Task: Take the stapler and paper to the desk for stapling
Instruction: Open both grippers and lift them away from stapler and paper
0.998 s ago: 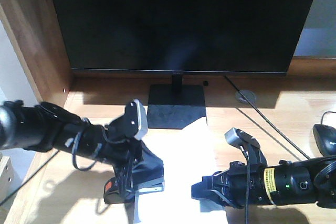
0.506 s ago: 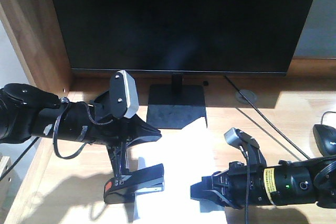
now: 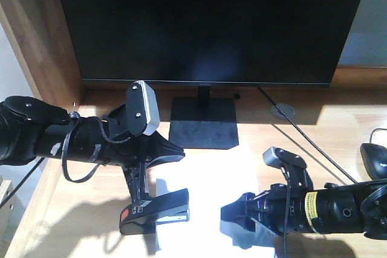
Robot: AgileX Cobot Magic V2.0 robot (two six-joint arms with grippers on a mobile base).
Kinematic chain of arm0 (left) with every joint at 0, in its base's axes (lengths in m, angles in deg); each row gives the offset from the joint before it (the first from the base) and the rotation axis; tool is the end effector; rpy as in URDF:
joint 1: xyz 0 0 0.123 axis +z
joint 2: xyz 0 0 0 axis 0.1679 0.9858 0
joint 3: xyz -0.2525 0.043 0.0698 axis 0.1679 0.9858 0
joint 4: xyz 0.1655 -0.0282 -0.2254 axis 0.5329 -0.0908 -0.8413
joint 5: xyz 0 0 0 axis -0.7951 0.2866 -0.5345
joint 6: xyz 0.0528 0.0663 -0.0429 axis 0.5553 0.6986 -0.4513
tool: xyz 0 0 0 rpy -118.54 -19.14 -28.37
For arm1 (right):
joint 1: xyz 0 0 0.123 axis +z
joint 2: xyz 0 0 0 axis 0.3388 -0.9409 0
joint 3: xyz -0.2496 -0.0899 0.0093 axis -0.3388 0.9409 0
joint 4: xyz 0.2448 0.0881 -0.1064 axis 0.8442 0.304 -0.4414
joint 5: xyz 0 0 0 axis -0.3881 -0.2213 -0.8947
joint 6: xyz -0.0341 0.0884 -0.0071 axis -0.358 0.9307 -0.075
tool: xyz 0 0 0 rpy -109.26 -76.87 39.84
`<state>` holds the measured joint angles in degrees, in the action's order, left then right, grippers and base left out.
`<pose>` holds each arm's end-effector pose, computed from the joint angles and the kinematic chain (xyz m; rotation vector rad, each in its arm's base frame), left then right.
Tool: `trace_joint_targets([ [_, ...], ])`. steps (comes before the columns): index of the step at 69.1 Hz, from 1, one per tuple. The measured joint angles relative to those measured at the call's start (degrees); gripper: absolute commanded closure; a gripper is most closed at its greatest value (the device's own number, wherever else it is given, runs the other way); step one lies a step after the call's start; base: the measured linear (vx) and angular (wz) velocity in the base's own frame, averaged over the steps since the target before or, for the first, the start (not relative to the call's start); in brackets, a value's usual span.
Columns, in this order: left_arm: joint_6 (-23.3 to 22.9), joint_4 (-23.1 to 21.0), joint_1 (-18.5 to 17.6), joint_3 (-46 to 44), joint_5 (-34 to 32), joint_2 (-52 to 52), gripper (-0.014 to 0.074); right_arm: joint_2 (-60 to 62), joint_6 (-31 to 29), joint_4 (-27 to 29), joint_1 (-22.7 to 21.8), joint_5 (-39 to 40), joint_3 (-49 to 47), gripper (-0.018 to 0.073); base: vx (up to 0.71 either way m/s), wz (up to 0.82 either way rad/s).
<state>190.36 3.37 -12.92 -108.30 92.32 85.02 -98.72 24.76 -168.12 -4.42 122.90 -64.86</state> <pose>0.2944 -0.1873 0.1924 1.4286 1.6788 -0.6136 0.2288 0.1170 0.0854 -0.1397 2.5749 0.9778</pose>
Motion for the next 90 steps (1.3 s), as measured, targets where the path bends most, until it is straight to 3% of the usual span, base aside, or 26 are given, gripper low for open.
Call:
trace_joint_targets([
  [6,0.00,0.00,0.00,0.00,0.00,0.00,0.0603,0.00,-2.01,1.89,0.00,-3.01,0.00,-0.0113,0.00,0.00],
  [23,-0.54,0.00,0.00,0.00,-0.51,0.00,0.0603,0.22,-6.42,3.22,0.00,-9.64,-1.84,-0.0087,0.00,0.00],
  [31,-4.13,0.00,0.00,0.00,-2.62,0.00,0.0603,1.63,-7.85,3.17,0.00,-13.46,-3.48,-0.0060,0.00,0.00],
  [45,-15.38,0.00,0.00,0.00,-10.68,-0.05,0.0603,6.71,-10.46,1.66,0.00,-23.02,-4.82,0.0023,0.00,0.00],
  [62,-25.92,-0.06,0.00,0.02,-25.12,-2.63,0.0603,16.31,-10.76,-2.89,0.00,-34.52,-4.82,0.0193,0.00,0.00],
  [80,-29.81,-1.00,0.00,1.38,-36.54,-5.07,0.0603,26.09,-10.88,-4.34,0.00,-40.39,-4.82,0.0560,0.00,0.00],
  [90,-29.93,-1.67,0.00,5.22,-42.83,-6.87,0.0603,30.58,-10.88,-4.34,0.00,-41.03,-4.82,0.0571,0.00,0.00],
])
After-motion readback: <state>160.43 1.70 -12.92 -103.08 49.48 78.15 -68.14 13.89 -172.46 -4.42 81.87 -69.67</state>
